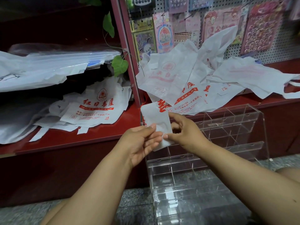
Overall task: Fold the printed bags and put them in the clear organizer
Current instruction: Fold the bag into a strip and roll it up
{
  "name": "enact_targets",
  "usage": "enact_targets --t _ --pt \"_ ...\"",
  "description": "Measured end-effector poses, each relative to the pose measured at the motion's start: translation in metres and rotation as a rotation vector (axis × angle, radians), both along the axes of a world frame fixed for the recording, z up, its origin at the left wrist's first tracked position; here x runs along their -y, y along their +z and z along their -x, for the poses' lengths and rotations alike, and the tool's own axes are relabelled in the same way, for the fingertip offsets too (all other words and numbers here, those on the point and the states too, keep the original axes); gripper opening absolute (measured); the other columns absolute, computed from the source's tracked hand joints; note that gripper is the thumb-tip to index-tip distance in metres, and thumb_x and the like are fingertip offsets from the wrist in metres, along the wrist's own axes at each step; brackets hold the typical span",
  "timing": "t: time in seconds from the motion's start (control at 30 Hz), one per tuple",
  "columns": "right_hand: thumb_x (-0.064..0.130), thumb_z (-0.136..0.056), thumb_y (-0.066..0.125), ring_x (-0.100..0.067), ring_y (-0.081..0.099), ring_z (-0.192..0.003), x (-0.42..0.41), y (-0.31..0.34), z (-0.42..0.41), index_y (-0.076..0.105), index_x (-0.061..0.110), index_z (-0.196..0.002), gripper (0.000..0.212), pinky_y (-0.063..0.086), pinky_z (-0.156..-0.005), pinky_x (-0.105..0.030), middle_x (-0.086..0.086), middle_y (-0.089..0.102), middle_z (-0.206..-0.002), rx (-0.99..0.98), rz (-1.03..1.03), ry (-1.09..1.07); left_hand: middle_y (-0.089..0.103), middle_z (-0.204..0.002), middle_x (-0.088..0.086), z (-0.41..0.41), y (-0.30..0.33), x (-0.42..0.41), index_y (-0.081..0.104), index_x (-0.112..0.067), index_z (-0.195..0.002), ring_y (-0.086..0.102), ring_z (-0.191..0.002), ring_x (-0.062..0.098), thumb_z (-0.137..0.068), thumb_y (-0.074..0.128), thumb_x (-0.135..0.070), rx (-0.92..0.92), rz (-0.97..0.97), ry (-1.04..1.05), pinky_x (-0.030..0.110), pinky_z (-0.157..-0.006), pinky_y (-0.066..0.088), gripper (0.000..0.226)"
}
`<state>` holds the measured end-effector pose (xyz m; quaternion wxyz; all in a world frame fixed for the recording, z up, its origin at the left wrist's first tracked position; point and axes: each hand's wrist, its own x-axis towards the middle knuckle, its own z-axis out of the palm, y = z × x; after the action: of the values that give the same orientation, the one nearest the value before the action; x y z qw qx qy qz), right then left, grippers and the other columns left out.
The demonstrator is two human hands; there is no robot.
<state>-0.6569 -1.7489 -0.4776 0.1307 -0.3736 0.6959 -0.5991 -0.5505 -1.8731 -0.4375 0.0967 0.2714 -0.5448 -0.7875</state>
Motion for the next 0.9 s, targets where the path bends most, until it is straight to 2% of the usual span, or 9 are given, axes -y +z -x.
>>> enact_targets --t 0.13,0.27,0.37,0.53,0.67,0.7,0.8,0.87,0.9 --pt "0.018 -0.072 0.081 0.001 0.053 -0.056 0.001 0.003 0.002 0.054 0.034 -0.119 0.056 0.044 -0.063 -0.019 0.008 0.059 -0.064 -0.154 -0.097 -0.187 0.072 -0.065 0.005 0.005 -0.004 0.001 0.065 -0.006 -0.085 0.068 -0.054 0.007 -0.095 0.06 -0.012 -0.115 0.17 0.059 0.014 -0.049 0.053 0.012" --pt "0.008 -0.08 0.073 -0.014 0.054 -0.047 -0.001 0.013 -0.003 0.058 0.022 -0.103 0.03 0.045 -0.045 -0.021 -0.007 0.058 -0.056 0.212 0.174 0.024 0.073 -0.072 0.005 0.004 -0.008 0.002 0.068 -0.007 -0.088 0.069 -0.062 0.01 -0.094 0.059 -0.005 -0.219 0.346 0.049 0.017 -0.058 0.055 0.012" --pt "0.003 -0.082 0.066 -0.015 0.061 -0.054 0.0 0.013 0.0 0.065 0.007 -0.08 0.005 0.053 -0.053 -0.023 -0.007 0.066 -0.061 0.235 0.305 0.044 0.074 -0.078 0.004 0.004 -0.011 0.006 0.071 -0.009 -0.093 0.069 -0.073 0.012 -0.09 0.063 0.0 -0.279 0.473 0.032 0.023 -0.073 0.058 0.012" --pt "0.014 -0.075 0.074 -0.01 0.062 -0.064 -0.002 0.009 0.006 0.071 0.023 -0.061 0.017 0.051 -0.065 -0.019 0.001 0.068 -0.064 0.055 0.24 -0.003 0.076 -0.098 0.006 -0.002 -0.011 0.009 0.073 -0.011 -0.101 0.07 -0.093 0.013 -0.083 0.069 -0.023 -0.349 0.664 -0.025 0.025 -0.084 0.054 0.023" --pt "0.025 -0.079 0.069 -0.012 0.058 -0.069 -0.002 0.008 0.003 0.072 0.002 -0.073 0.024 0.046 -0.069 -0.022 -0.015 0.068 -0.072 0.021 0.237 -0.021 0.069 -0.079 0.014 0.002 -0.018 0.01 0.072 0.004 -0.084 0.058 -0.071 0.016 -0.085 0.066 -0.031 -0.338 0.778 0.042 0.025 -0.066 0.047 0.035" --pt "0.029 -0.08 0.067 -0.012 0.057 -0.068 -0.001 0.009 0.002 0.071 -0.001 -0.075 0.03 0.045 -0.069 -0.022 -0.014 0.068 -0.072 0.023 0.241 -0.028 0.063 -0.072 0.014 0.003 -0.02 0.01 0.068 0.011 -0.081 0.051 -0.068 0.015 -0.086 0.066 -0.029 -0.338 0.798 0.058 0.025 -0.06 0.042 0.04" --pt "0.018 -0.087 0.065 0.002 0.049 -0.054 0.001 0.008 0.001 0.066 0.011 -0.072 0.017 0.039 -0.058 -0.011 0.012 0.058 -0.054 0.058 0.229 -0.069 0.053 -0.064 0.008 0.004 -0.023 0.006 0.066 0.013 -0.075 0.042 -0.061 0.011 -0.087 0.067 -0.025 -0.35 0.826 0.102 0.024 -0.054 0.035 0.04" --pt "0.016 -0.085 0.067 0.002 0.055 -0.056 0.004 0.008 -0.001 0.061 0.012 -0.089 0.009 0.042 -0.06 -0.013 0.013 0.06 -0.059 0.186 0.258 -0.063 0.05 -0.061 0.008 0.004 -0.026 0.005 0.062 0.015 -0.071 0.04 -0.061 0.012 -0.085 0.067 -0.032 -0.35 0.847 0.115 0.026 -0.054 0.032 0.049" --pt "0.021 -0.082 0.069 -0.001 0.061 -0.063 0.005 0.008 -0.001 0.059 0.012 -0.099 0.021 0.046 -0.065 -0.018 0.01 0.065 -0.068 0.286 0.286 -0.039 0.047 -0.06 0.007 0.005 -0.029 0.006 0.059 0.016 -0.068 0.038 -0.06 0.013 -0.083 0.067 -0.037 -0.347 0.857 0.116 0.027 -0.054 0.031 0.055"
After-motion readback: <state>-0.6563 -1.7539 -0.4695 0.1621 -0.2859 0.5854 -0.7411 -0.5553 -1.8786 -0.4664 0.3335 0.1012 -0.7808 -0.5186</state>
